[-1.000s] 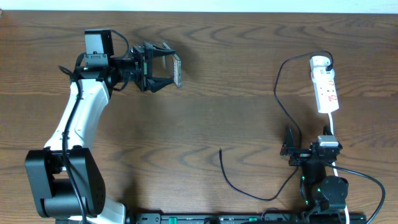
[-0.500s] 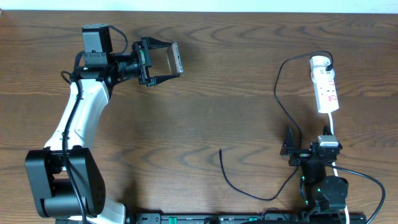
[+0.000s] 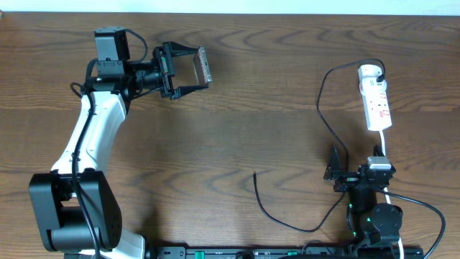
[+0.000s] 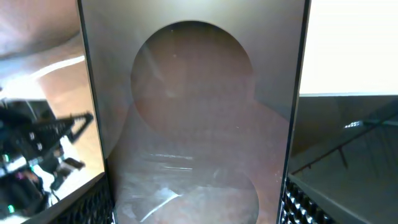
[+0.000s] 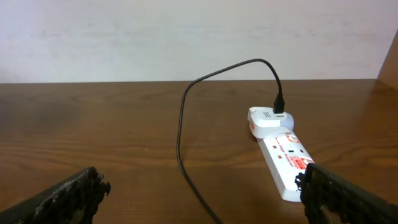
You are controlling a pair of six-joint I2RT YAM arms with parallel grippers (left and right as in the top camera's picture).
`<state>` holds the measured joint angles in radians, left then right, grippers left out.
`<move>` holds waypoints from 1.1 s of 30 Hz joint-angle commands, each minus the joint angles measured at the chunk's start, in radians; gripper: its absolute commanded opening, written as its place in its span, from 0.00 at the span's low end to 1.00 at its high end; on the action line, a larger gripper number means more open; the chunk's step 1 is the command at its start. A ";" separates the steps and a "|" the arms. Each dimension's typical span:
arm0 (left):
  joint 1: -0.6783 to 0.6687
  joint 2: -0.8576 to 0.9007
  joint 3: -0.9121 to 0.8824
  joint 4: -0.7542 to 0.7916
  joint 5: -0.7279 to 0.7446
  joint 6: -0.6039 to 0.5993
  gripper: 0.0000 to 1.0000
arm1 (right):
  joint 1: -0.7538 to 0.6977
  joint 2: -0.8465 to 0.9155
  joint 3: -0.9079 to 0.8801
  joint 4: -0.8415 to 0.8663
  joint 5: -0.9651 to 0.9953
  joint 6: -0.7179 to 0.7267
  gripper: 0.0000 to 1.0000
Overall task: Plug charger to phone and switch on socket
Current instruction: 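Raise the phone with the left gripper and rotate it upright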
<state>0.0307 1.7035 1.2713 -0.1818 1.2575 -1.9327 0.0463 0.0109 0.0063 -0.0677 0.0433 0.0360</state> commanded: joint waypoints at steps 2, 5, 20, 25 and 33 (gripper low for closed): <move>-0.001 -0.024 0.035 0.004 -0.115 0.283 0.07 | 0.007 -0.005 -0.001 -0.004 -0.001 -0.015 0.99; -0.008 -0.024 0.033 0.002 -0.213 0.531 0.07 | 0.007 -0.005 -0.001 -0.004 -0.001 -0.015 0.99; -0.090 -0.024 0.019 -0.589 -1.072 1.065 0.07 | 0.007 -0.005 -0.001 -0.004 -0.001 -0.015 0.99; -0.114 -0.024 0.005 -0.636 -1.217 1.065 0.07 | 0.007 -0.005 -0.001 -0.004 -0.001 -0.015 0.99; -0.117 -0.024 -0.024 -0.649 -1.266 1.069 0.07 | 0.007 -0.005 -0.001 -0.004 -0.001 -0.015 0.99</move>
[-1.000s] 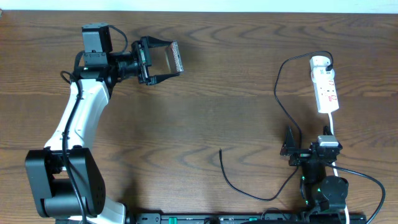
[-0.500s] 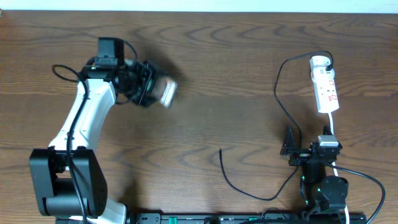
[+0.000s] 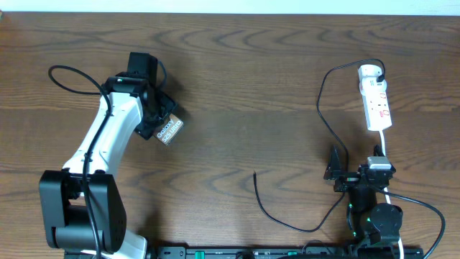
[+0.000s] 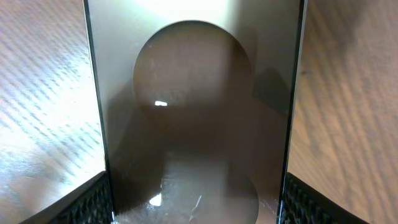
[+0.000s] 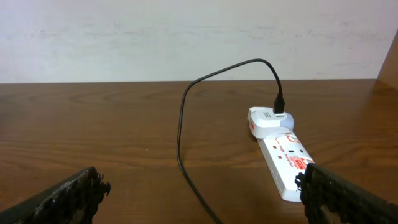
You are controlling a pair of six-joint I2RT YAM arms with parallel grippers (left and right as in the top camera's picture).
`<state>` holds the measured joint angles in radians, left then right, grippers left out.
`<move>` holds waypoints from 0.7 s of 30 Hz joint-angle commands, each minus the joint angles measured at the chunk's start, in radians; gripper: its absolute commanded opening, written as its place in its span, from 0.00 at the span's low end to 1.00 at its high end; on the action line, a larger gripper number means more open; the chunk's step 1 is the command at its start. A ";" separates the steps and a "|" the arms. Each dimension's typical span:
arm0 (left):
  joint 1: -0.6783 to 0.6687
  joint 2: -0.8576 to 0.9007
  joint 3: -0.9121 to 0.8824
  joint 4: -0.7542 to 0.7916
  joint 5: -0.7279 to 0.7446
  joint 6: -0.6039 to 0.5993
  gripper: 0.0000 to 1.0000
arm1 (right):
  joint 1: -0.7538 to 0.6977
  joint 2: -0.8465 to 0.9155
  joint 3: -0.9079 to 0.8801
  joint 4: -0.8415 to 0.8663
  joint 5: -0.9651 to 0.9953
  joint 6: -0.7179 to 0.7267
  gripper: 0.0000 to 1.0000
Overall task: Plug charger to phone and switch on socket
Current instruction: 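Raise the phone with the left gripper and rotate it upright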
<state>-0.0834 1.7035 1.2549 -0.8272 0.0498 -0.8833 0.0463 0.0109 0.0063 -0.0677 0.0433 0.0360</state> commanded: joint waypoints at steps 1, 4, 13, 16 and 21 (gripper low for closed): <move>-0.003 -0.024 -0.008 -0.006 -0.058 0.020 0.07 | 0.007 -0.005 -0.001 -0.004 -0.001 -0.015 0.99; -0.003 -0.024 -0.008 -0.007 -0.057 0.019 0.07 | 0.007 -0.005 -0.001 -0.004 -0.001 -0.015 0.99; -0.003 -0.024 -0.008 -0.001 0.058 0.075 0.07 | 0.007 -0.005 -0.001 0.003 0.008 -0.015 0.99; -0.003 -0.024 -0.008 0.000 0.079 0.087 0.07 | 0.007 -0.005 -0.001 0.003 -0.025 -0.014 0.99; -0.003 -0.005 -0.008 0.000 0.098 0.112 0.07 | 0.007 -0.005 -0.001 -0.005 -0.044 -0.014 0.99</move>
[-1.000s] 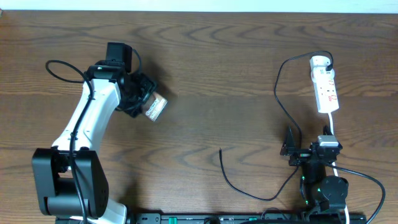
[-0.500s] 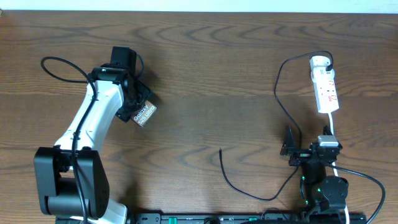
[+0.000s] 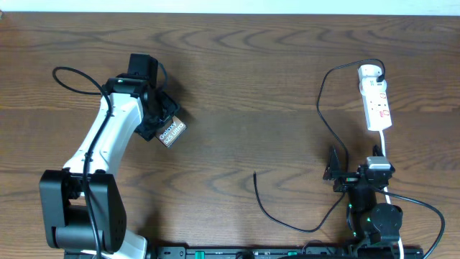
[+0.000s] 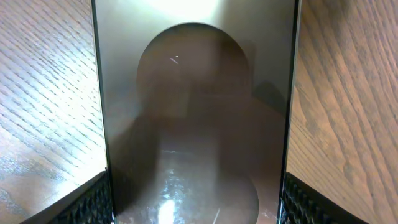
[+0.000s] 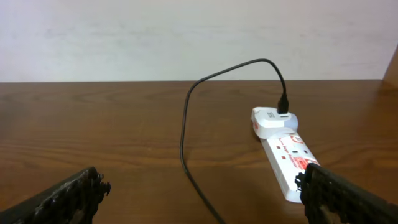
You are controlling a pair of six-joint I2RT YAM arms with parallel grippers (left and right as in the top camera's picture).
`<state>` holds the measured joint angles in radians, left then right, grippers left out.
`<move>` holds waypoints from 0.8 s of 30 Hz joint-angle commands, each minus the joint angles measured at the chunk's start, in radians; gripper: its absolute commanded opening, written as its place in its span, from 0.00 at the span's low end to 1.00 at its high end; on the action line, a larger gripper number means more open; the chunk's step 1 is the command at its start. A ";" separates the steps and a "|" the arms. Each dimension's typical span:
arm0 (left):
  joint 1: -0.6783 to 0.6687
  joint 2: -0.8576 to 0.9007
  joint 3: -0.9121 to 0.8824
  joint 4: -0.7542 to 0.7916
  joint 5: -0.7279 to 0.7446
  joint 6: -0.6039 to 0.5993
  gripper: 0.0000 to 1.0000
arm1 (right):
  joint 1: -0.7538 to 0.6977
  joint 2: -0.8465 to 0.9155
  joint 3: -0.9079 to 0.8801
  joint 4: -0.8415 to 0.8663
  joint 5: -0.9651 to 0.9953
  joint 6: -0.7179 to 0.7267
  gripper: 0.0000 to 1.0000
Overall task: Plug charger to phone and switch on socket
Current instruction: 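Raise the phone with the left gripper and rotate it upright, then hold the phone upright in the left gripper near table center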
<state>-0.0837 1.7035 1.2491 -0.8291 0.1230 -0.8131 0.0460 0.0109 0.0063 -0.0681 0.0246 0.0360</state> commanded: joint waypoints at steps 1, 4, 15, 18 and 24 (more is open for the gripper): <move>-0.003 0.006 -0.002 -0.003 0.027 0.043 0.07 | 0.007 -0.005 -0.001 -0.005 -0.028 -0.014 0.99; -0.003 0.038 -0.013 -0.008 0.027 0.043 0.07 | 0.007 -0.005 -0.001 -0.004 -0.032 -0.014 0.99; -0.003 0.094 -0.056 0.004 0.027 0.054 0.07 | 0.007 -0.005 -0.001 -0.005 -0.033 -0.014 0.99; -0.003 0.094 -0.057 0.004 0.027 0.054 0.07 | 0.007 -0.005 -0.001 -0.005 -0.036 -0.014 0.99; -0.003 0.094 -0.069 0.004 0.036 0.062 0.07 | 0.007 -0.005 -0.001 -0.005 -0.039 -0.007 0.99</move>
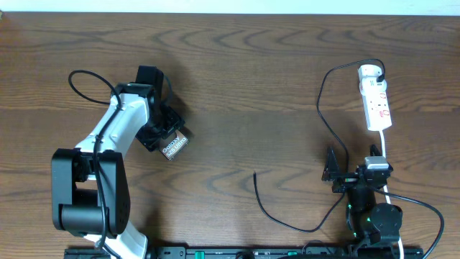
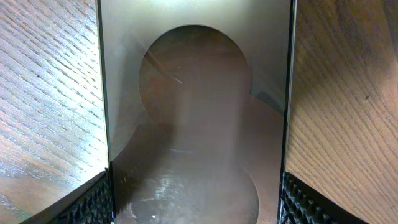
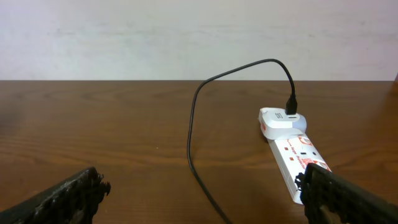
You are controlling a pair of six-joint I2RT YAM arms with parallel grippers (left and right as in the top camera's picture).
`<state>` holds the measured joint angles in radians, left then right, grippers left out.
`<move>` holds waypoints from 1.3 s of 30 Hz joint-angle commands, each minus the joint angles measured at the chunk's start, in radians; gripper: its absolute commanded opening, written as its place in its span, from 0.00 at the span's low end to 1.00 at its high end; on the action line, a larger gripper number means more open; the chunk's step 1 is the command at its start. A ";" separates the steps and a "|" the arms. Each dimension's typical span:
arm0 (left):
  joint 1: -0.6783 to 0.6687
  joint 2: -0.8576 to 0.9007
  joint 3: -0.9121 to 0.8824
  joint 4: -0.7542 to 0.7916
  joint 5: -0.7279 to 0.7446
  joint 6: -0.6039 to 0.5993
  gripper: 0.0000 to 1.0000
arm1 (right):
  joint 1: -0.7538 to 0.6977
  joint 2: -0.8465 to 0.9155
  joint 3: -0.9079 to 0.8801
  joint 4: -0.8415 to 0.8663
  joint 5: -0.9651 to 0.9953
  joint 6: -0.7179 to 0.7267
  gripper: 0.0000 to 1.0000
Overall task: Plug charger to phone and switch on socket
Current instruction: 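Hold the phone upright in the left gripper near table center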
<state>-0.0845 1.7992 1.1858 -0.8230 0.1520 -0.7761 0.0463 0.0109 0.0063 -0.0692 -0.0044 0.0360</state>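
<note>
My left gripper (image 1: pixel 169 140) is shut on the phone (image 1: pixel 177 147), left of the table's middle and low over the wood. In the left wrist view the phone's dark glossy face (image 2: pixel 196 112) fills the space between both fingers (image 2: pixel 87 202). The white power strip (image 1: pixel 376 104) lies at the far right with the white charger adapter (image 1: pixel 369 71) plugged into its far end. Its black cable (image 1: pixel 321 108) loops down to a free end (image 1: pixel 256 175) near the front middle. My right gripper (image 1: pixel 338 175) stands open at the front right, and from it the strip (image 3: pixel 297 160) and cable (image 3: pixel 194 134) show ahead.
The brown wooden table (image 1: pixel 244 86) ends at a pale wall along the back. The left arm's own black cable (image 1: pixel 83 75) loops at the left. The strip's lead (image 1: pixel 413 205) runs by the right arm's base.
My left gripper has moved slightly right and toward the front with the phone. The strip sits further right in the right wrist view, so that gripper has shifted a little.
At first my left gripper held the phone raised near the back left. Then it was lower and nearer the middle left, the phone close over the wood. It has crept toward the front since. The right gripper stayed open at the front right.
</note>
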 commanded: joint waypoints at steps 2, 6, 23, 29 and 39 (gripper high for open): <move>-0.002 -0.002 -0.015 0.002 0.026 0.033 0.07 | 0.007 -0.005 -0.001 -0.004 -0.010 -0.007 0.99; -0.002 -0.002 -0.053 0.035 0.051 0.032 0.07 | 0.007 -0.005 -0.001 -0.003 -0.010 -0.007 0.99; -0.002 -0.002 -0.073 0.051 0.096 0.032 0.07 | 0.007 -0.005 -0.001 -0.002 -0.014 -0.007 0.99; -0.002 -0.002 -0.073 0.050 0.103 0.033 0.07 | 0.007 -0.005 -0.001 -0.003 -0.029 -0.007 0.99; -0.002 -0.002 -0.073 0.050 0.103 0.039 0.07 | 0.007 -0.005 -0.001 -0.002 -0.034 0.217 0.99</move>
<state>-0.0845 1.7992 1.1164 -0.7700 0.2386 -0.7540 0.0460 0.0109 0.0063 -0.0685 -0.0277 0.1234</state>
